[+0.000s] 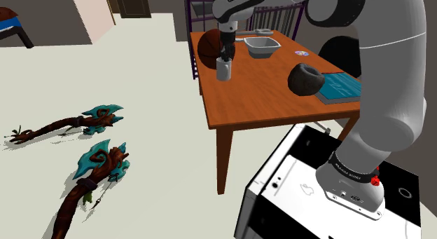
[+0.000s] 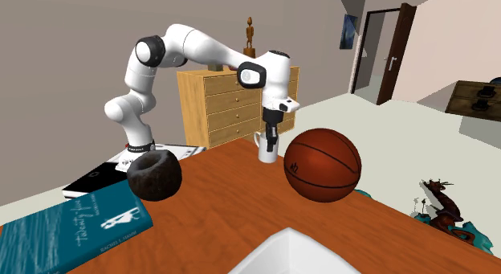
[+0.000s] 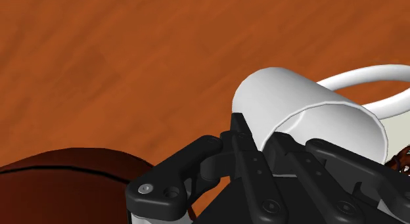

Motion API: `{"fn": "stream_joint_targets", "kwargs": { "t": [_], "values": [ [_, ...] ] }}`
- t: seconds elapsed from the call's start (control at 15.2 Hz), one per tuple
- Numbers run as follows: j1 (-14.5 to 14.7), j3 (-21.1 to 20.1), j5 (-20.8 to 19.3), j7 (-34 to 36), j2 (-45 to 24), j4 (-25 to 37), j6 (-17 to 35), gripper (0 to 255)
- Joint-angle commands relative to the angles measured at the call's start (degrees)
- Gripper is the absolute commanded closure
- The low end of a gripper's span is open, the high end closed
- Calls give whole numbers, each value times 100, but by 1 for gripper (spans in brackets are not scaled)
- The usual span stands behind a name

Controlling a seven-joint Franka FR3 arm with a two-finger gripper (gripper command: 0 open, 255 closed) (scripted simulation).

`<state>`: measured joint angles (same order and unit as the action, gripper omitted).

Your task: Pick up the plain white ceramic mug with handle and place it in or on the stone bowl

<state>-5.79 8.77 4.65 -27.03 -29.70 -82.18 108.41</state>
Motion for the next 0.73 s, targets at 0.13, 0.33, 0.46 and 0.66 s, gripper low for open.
{"fn": "stream_joint_targets", "kwargs": {
  "t": [0.13,0.33,0.46,0.66],
  "values": [
    [-3,8,-14,11,73,200,-274,255],
    [-7,12,-21,18,108,377,-486,255],
    [-11,15,-25,22,125,506,-630,255],
    [-19,18,-30,28,138,716,-854,255]
  ]
}}
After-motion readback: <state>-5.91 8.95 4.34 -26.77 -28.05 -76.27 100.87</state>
